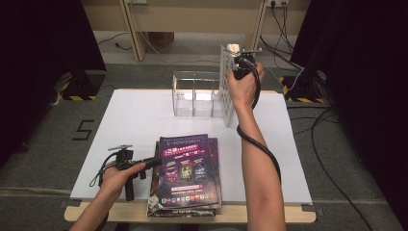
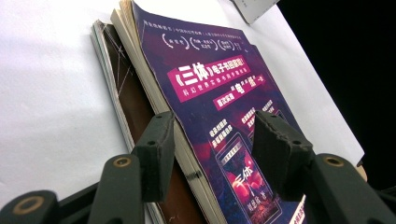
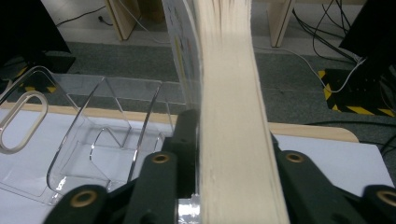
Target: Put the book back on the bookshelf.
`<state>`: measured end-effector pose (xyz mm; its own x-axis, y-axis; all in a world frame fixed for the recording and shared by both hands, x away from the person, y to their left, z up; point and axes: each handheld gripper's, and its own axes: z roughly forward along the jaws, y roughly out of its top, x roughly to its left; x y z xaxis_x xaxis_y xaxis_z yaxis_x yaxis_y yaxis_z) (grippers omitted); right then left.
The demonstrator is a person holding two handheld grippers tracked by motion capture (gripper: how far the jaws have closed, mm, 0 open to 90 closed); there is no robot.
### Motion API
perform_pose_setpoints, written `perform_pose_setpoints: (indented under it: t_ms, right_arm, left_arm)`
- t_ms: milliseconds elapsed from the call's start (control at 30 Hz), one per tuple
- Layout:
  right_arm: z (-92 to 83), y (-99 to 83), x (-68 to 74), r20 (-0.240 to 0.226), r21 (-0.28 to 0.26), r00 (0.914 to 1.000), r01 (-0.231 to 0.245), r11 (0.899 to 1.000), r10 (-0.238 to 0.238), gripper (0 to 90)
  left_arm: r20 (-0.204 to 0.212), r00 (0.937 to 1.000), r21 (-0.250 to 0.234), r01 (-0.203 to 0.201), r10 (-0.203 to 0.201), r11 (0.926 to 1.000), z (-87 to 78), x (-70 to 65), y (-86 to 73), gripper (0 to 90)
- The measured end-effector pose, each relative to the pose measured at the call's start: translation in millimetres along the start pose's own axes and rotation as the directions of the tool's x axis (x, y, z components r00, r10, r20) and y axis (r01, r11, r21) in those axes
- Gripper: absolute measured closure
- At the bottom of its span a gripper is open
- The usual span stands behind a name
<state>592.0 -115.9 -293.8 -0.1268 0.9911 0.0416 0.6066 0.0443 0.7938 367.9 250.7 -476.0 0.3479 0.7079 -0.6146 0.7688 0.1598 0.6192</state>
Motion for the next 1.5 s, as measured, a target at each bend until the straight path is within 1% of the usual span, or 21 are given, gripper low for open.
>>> perform_pose_setpoints:
  t_ms: [33, 167, 233, 267, 500, 567, 600, 633, 700, 800, 1100, 1133, 1267, 1333, 1433, 1500]
  right_arm:
    - [-1.4, -1.4, -0.1, -0.001, -0.002, 1.0, 0.002, 1.0, -0.002, 65.2]
    - [-2.4, -4.8, -1.4, -0.015, 0.0, 0.9999, -0.002, 1.0, 0.002, 63.0]
    - [-4.0, -7.3, -3.4, -0.02, -0.004, 0.9998, -0.008, 1.0, 0.008, 61.4]
    - [-6.6, -9.7, -4.9, -0.028, -0.01, 0.9994, -0.019, 1.0, 0.019, 60.7]
    - [-15.5, -13.2, -6.2, -0.042, -0.014, 0.9987, -0.028, 1.0, 0.028, 60.1]
    - [-17.7, -14.4, -6.1, -0.043, -0.017, 0.9988, -0.023, 1.0, 0.022, 60.1]
    - [-18.8, -15.5, -5.7, -0.044, -0.018, 0.9986, -0.029, 0.999, 0.028, 60.1]
    - [-19.4, -16.4, -6.0, -0.045, -0.019, 0.9988, -0.023, 1.0, 0.022, 60.2]
    - [-21.2, -19.0, -6.2, -0.046, -0.016, 0.9985, -0.029, 0.999, 0.028, 60.1]
    - [-22.2, -20.8, -6.6, -0.049, -0.019, 0.9985, -0.025, 1.0, 0.024, 60.2]
    - [-31.6, -27.3, -4.8, -0.062, -0.03, 0.9978, -0.025, 0.999, 0.023, 60.1]
    - [-33.4, -28.1, -4.5, -0.064, -0.029, 0.9975, -0.031, 0.999, 0.029, 60.0]
    - [-39.7, -31.3, -5.7, -0.071, -0.035, 0.9971, -0.029, 0.999, 0.027, 59.6]
    - [-43.0, -32.9, -6.7, -0.073, -0.038, 0.9968, -0.035, 0.999, 0.033, 59.4]
    - [-47.3, -36.0, -9.0, -0.076, -0.04, 0.9964, -0.04, 0.998, 0.037, 59.2]
    - [-50.8, -39.5, -10.1, -0.077, -0.042, 0.9964, -0.039, 0.998, 0.036, 59.1]
  left_arm:
    - [0.0, 1.0, 0.0, -0.001, 0.001, 1.0, 0.2, -0.4, 0.0, 48.4]
    - [0.001, 1.0, 0.001, 0.0, 0.0, 1.0, 0.9, -1.0, -0.5, 48.4]
    - [-0.001, 1.0, 0.002, -0.002, 0.002, 1.0, 1.3, -1.3, -1.0, 48.3]
    - [0.001, 1.0, 0.003, -0.003, 0.003, 1.0, 1.4, -1.3, -1.1, 48.3]
    - [-0.002, 0.9999, 0.008, -0.01, 0.01, 0.9999, 2.1, -2.6, -1.9, 48.2]
    - [-0.001, 0.9999, 0.009, -0.011, 0.011, 0.9999, 2.2, -3.1, -2.0, 48.1]
    - [-0.001, 0.9999, 0.009, -0.011, 0.011, 0.9999, 2.2, -3.3, -2.1, 48.2]
    - [0.0, 0.9999, 0.009, -0.012, 0.012, 0.9999, 2.2, -3.5, -2.1, 48.1]
    - [-0.001, 0.9999, 0.01, -0.015, 0.015, 0.9998, 2.1, -3.8, -2.2, 48.1]
    - [-0.002, 0.9998, 0.011, -0.02, 0.02, 0.9997, 2.3, -3.8, -2.3, 48.1]
    - [-0.011, 0.9996, 0.004, -0.027, 0.027, 0.9996, 1.8, -4.6, -2.4, 47.4]
    - [-0.009, 0.9995, 0.004, -0.03, 0.03, 0.9995, 1.4, -5.0, -2.2, 47.4]
    - [-0.019, 0.9991, 0.001, -0.037, 0.037, 0.9993, 1.5, -5.6, -2.3, 47.1]
    - [-0.024, 0.9987, 0.004, -0.045, 0.045, 0.999, 2.3, -5.3, -3.0, 47.0]
    - [-0.03, 0.9986, 0.004, -0.044, 0.044, 0.999, 4.4, -5.8, -3.7, 46.8]
    - [-0.04, 0.9977, 0.004, -0.054, 0.054, 0.9985, 5.6, -5.4, -4.0, 46.8]
